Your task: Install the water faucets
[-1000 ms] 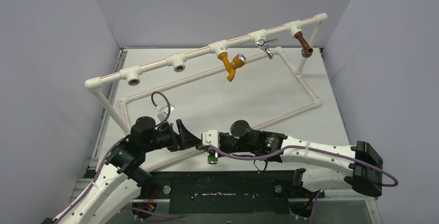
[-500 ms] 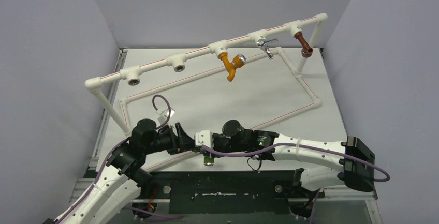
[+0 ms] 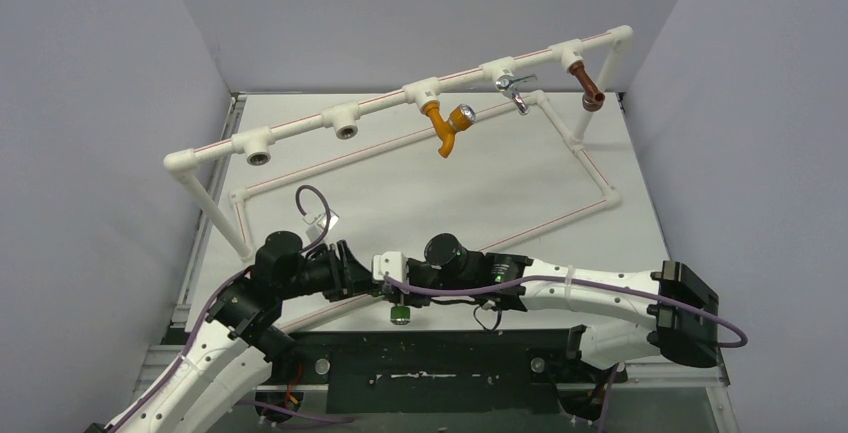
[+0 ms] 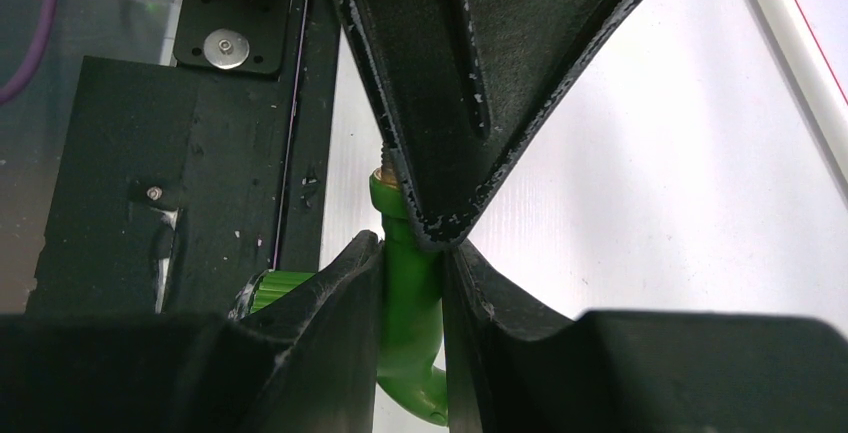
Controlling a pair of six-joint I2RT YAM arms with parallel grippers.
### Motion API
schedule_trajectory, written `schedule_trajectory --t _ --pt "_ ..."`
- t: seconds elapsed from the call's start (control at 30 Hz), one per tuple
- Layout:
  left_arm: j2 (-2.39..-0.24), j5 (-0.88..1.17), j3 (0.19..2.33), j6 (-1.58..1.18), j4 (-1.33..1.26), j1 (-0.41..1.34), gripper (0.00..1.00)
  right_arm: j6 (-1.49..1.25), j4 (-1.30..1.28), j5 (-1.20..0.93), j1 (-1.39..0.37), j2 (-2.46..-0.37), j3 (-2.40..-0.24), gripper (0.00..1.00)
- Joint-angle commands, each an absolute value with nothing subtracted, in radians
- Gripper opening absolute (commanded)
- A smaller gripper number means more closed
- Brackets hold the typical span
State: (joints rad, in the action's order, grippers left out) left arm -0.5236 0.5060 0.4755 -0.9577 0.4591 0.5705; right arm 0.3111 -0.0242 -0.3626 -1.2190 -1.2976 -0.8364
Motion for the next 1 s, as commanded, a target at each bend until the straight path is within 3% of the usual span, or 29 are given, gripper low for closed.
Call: schedule_trajectory --t 0.0,0.33,0.47,0.67,0.77,0.97 --pt "-0.513 0.544 0.473 -0.960 0.412 0.574 0.38 0.276 0.064 -0.338 -1.224 -1.316 -0.903 0.00" --pt "-0.487 0.560 0.466 -0.971 0.420 0.574 0.35 0.246 0.071 -0.313 -1.224 -1.326 -0.908 0.00" --pt "-0.483 0.573 0.454 -0.985 0.395 0.574 0.00 0.241 0.080 -0.318 -1.224 -1.319 -0.900 0.01" --pt "-0.475 0.564 0.449 -1.003 0.386 0.574 0.00 0.248 0.122 -0.328 -1.225 -1.277 -0.845 0.26" --pt "-0.477 0.562 0.445 -1.007 0.377 0.573 0.00 0.258 0.139 -0.319 -1.224 -1.249 -0.815 0.47" --pt "-0.489 0.572 0.439 -1.021 0.357 0.568 0.00 0.335 0.155 -0.309 -1.224 -1.152 -0.758 0.61"
